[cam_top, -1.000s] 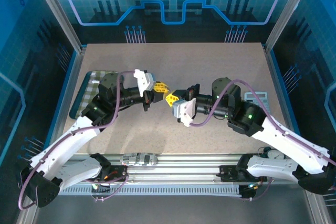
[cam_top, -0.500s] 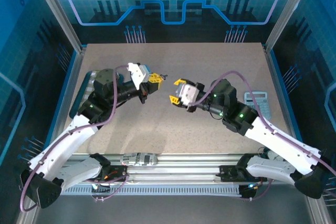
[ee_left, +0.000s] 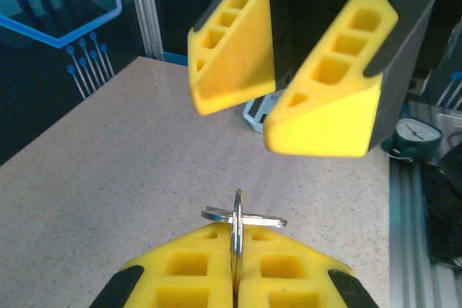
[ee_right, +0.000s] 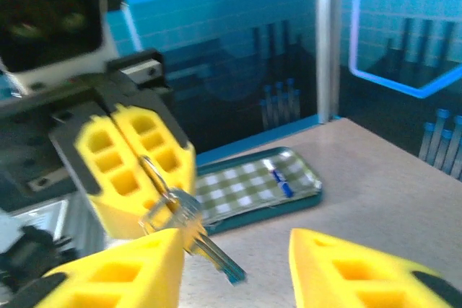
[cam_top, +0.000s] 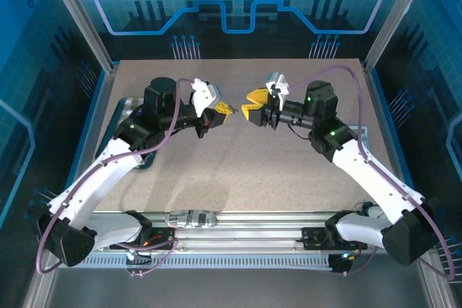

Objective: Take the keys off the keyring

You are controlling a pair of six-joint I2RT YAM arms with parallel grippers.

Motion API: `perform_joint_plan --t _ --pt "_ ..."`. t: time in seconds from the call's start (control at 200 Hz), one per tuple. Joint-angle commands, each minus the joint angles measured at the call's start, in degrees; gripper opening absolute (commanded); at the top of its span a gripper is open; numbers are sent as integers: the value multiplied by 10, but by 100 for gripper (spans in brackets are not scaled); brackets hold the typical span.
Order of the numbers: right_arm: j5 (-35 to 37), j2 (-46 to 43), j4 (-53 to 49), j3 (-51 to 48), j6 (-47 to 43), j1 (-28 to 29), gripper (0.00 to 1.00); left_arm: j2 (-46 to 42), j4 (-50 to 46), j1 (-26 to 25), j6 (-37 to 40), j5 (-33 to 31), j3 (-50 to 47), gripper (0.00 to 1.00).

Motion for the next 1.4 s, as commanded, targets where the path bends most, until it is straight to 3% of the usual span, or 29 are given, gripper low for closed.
perform_joint_plan --t 0.0,0.135,0.295,0.455,0.826,1.231,1.341,1.396 --pt "-147 18 8 56 46 -17 39 10 -53 1 17 49 31 0" --pt "-201 32 22 68 54 -12 39 16 -63 1 18 66 40 0" --pt "-206 39 -12 84 24 -1 45 13 -64 0 16 78 41 0" --pt "-185 58 -109 121 -43 28 49 11 -59 -1 12 93 42 0" --pt "-180 80 -108 130 -33 32 45 -3 -51 -3 6 105 36 0" --pt "-194 87 -108 138 -33 32 14 -5 -47 -4 3 107 35 0" --pt "-196 85 -89 136 -21 31 13 -9 -39 -4 0 103 27 0" --pt "-195 84 -71 132 -8 30 10 -13 -30 -4 -5 96 20 6"
